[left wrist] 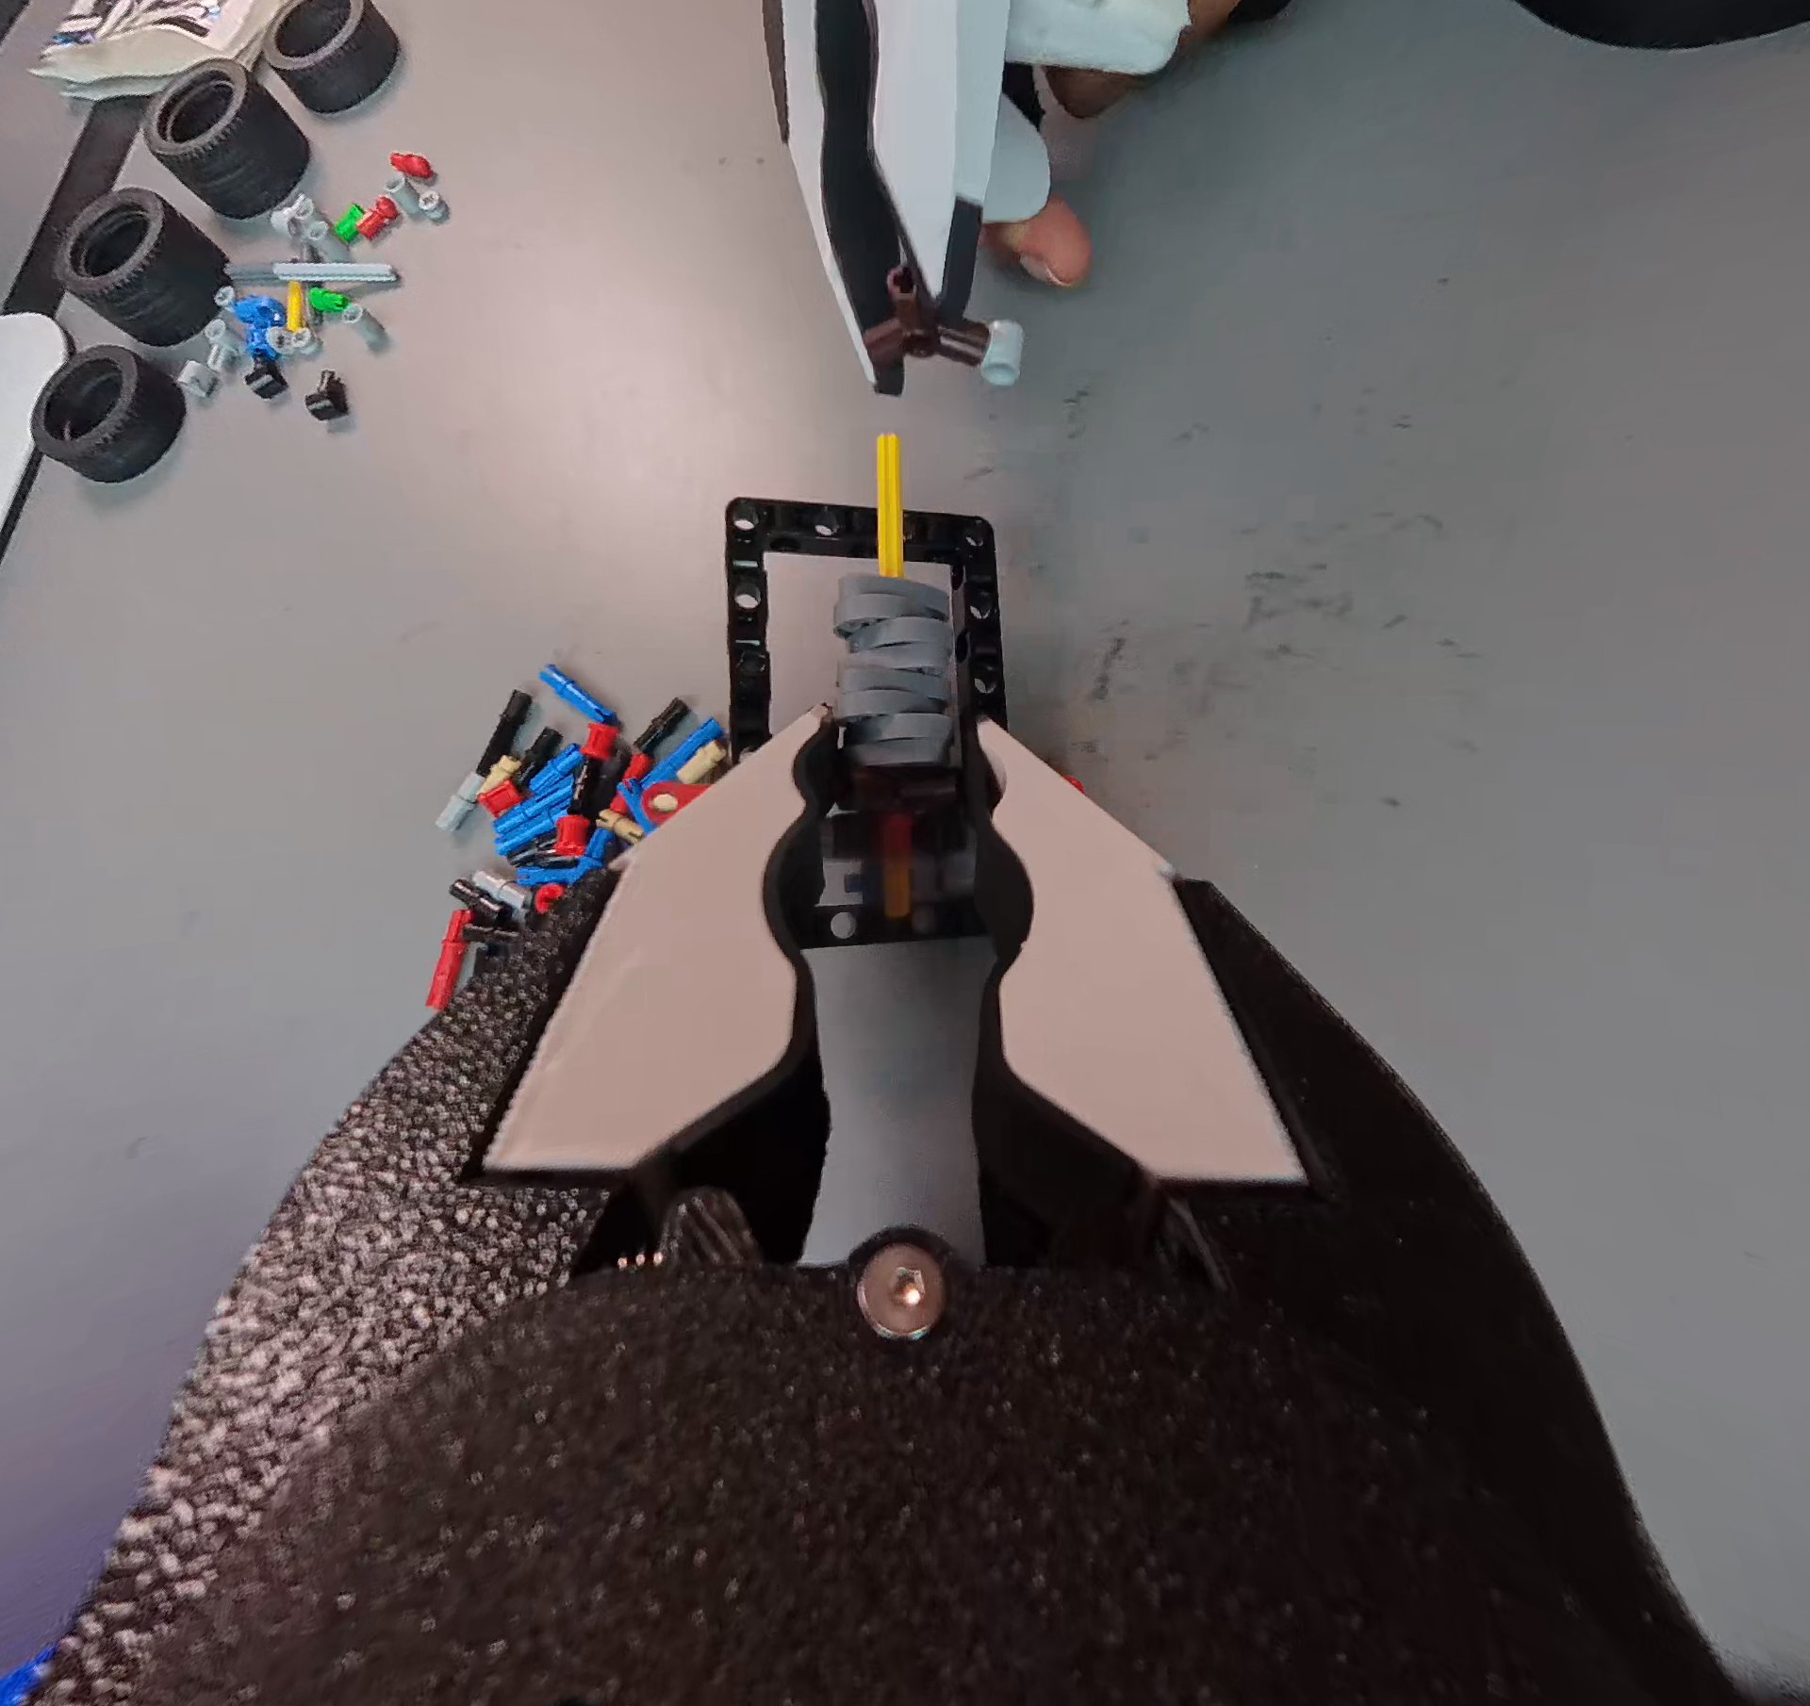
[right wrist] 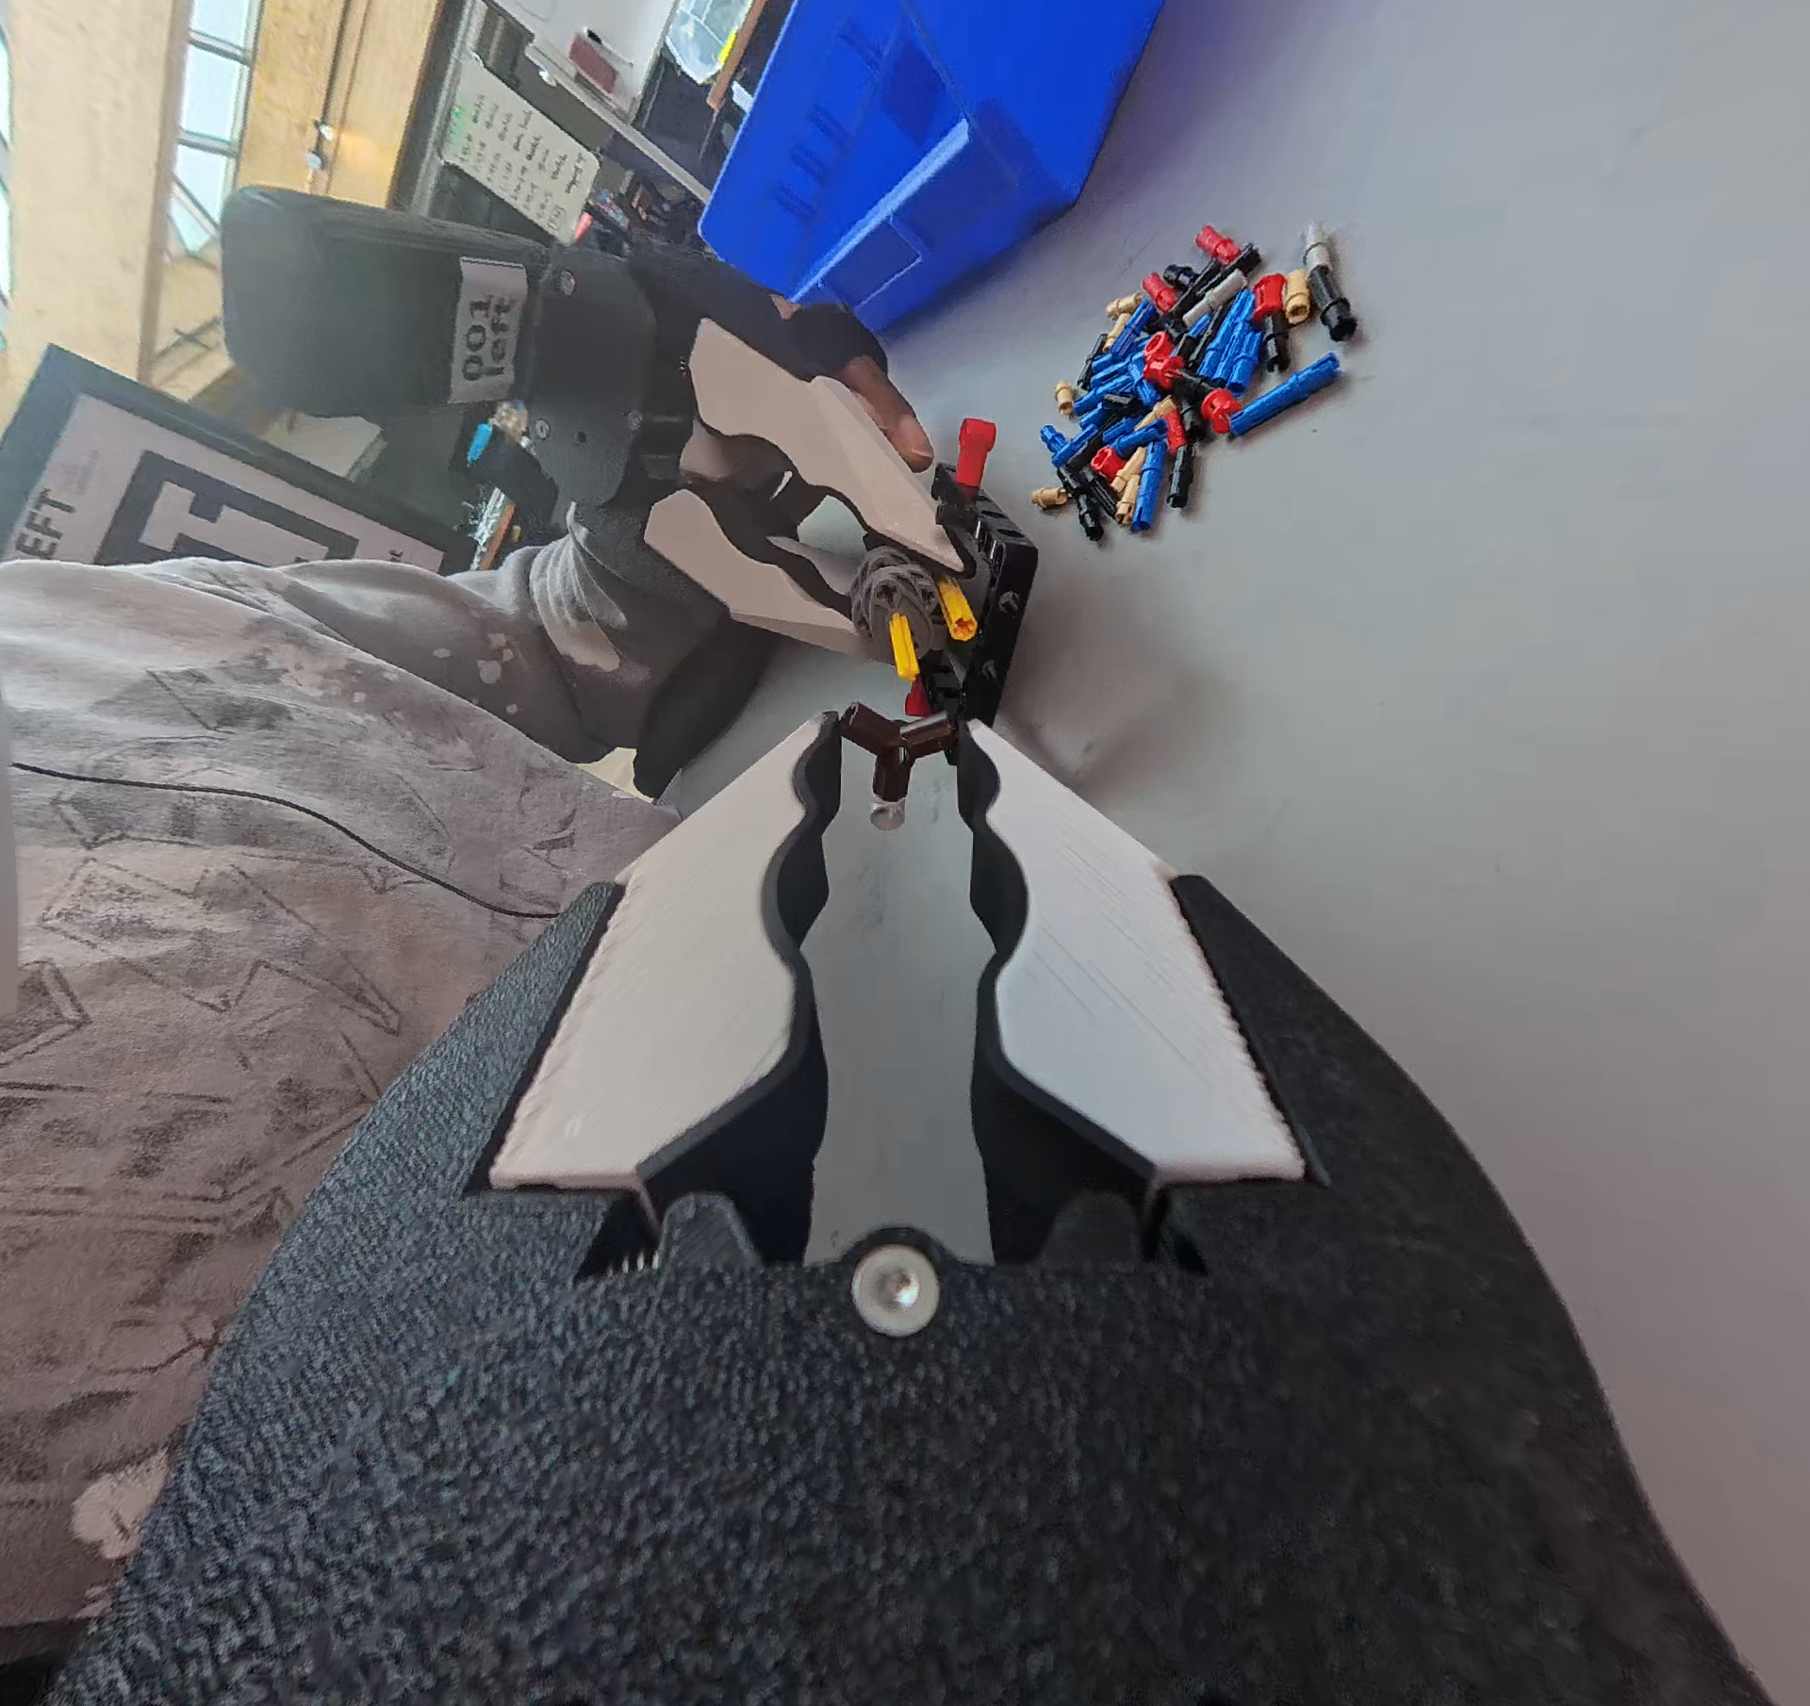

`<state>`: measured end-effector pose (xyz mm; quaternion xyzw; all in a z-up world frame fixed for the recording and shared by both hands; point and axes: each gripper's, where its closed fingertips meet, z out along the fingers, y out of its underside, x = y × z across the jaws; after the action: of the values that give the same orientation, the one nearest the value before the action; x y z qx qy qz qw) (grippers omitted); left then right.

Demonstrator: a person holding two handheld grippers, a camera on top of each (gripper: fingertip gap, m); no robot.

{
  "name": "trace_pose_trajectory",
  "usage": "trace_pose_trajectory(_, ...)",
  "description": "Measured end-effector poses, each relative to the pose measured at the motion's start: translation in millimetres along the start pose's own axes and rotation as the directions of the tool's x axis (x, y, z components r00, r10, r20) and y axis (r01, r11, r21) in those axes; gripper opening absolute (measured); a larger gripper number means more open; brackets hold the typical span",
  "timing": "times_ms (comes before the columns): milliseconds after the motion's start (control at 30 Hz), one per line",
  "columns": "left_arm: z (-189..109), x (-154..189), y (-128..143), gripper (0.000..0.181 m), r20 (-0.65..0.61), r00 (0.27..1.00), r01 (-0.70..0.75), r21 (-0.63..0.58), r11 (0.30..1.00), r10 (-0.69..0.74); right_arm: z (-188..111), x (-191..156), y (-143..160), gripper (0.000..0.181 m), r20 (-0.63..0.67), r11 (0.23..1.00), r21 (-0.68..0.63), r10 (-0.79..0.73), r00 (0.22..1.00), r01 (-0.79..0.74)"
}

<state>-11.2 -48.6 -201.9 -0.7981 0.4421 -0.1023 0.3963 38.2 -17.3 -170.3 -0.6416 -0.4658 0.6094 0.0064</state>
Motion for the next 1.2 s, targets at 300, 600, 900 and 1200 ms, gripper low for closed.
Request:
trace_pose_trajectory(300,12,37,-1,0.028,-0.242,0.960,0.144,-0.011,0.990,-0.142,-9,-4,0,0.023,-0.104,0.908,-0.038,-0.420,0.902,0.418)
trace_pose_trajectory(600,-19,22,-54,0.032,-0.328,0.908,0.356,0.268,0.895,-0.263,5,-61,-25,0.023,-0.021,0.784,0.240,-0.586,0.810,0.573)
trace_pose_trajectory(900,-42,17,-88,0.007,-0.370,0.883,0.440,0.440,0.783,-0.288,14,-78,-33,0.023,0.022,0.771,0.348,-0.575,0.818,0.533)
trace_pose_trajectory(1200,-34,15,-89,0.007,-0.392,0.856,0.496,0.447,0.744,-0.336,26,-72,-34,0.024,-0.047,0.782,0.312,-0.555,0.830,0.540)
